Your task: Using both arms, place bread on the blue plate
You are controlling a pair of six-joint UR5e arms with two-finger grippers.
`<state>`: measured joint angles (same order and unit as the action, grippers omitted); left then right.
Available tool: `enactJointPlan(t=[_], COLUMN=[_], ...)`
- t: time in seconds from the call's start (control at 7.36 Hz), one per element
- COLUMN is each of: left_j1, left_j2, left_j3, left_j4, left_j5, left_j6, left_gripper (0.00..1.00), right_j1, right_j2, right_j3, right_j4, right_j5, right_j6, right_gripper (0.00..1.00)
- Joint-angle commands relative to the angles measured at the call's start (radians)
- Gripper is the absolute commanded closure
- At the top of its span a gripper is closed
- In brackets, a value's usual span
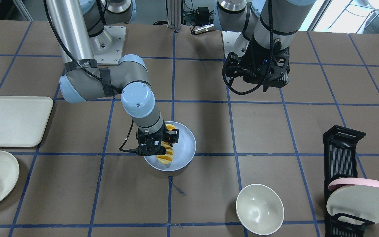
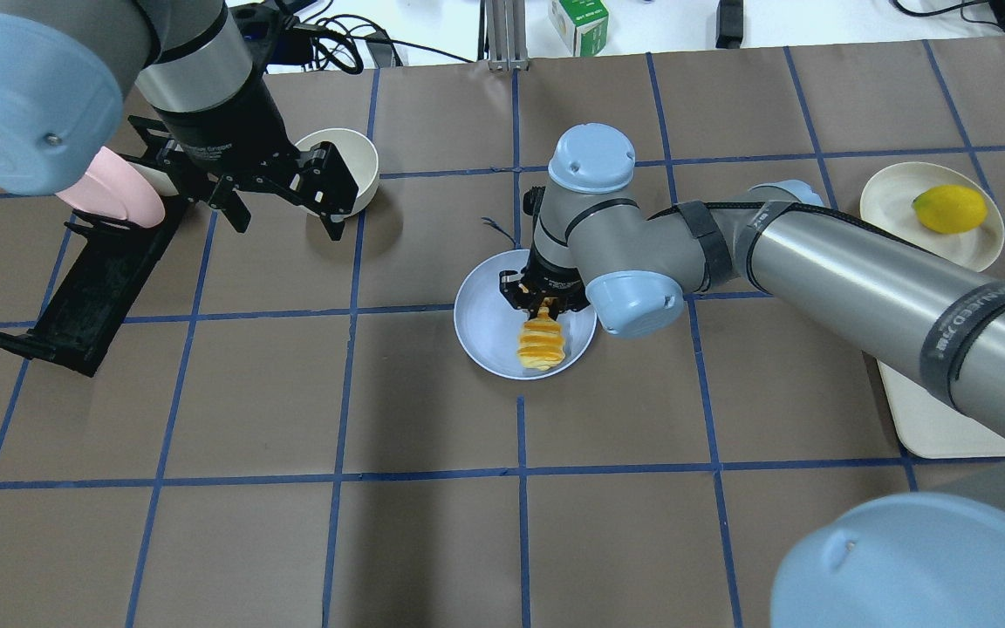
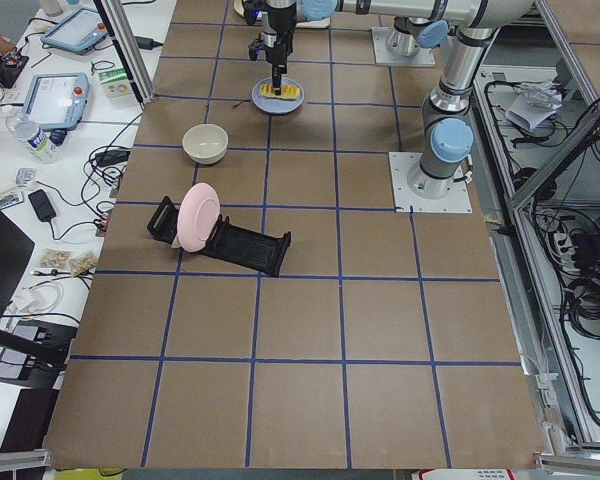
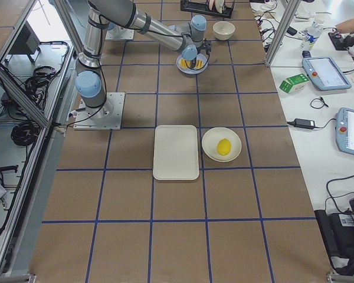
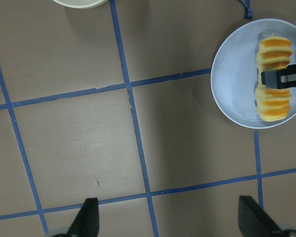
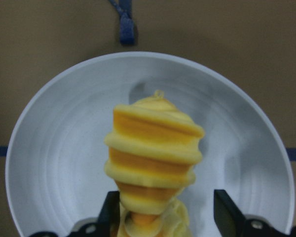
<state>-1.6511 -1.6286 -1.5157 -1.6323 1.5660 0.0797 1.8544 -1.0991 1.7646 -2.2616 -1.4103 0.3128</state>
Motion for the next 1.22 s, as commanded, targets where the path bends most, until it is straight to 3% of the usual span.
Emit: enactJointPlan(t=[0.0,0.27,0.41,0.68,0.95,1.09], left_j1=[0.001,0.001,0.001,0.001,0.001,0.001], left_j2=[0.000,0.000,0.000,0.000,0.000,0.000], left_j3=[-0.001,-0.001,-0.001,-0.004,-0.004,-0.006], left_j4=[0.000,0.002,0.000,0.000,0.000,0.000], left_j5=[0.002,0.002,0.003,0.003,0.005,0.005], left_j6=[0.003,0.003,0.003,0.003,0.003,0.002], left_gripper=[0.00,0.00,0.00,0.00,0.00,0.00], right_j1=[-0.020,-0.082,-0.162,-0.318,-0.328,-0.321], right_j2=[-0.024,-0.082,-0.138,-0.241,-0.356,-0.395], right_j3=[-0.013,-0.058,-0.115,-0.200,-0.253,-0.261], right_j4=[0.019,0.135,0.298,0.507,0.620,0.651], right_j5=[-0.002,-0.003,-0.015,-0.081,-0.160,-0.151], right_j6=[-0.012,-0.024,-0.157,-0.370,-0.405,-0.394], right_gripper=[0.00,0.00,0.00,0.00,0.00,0.00])
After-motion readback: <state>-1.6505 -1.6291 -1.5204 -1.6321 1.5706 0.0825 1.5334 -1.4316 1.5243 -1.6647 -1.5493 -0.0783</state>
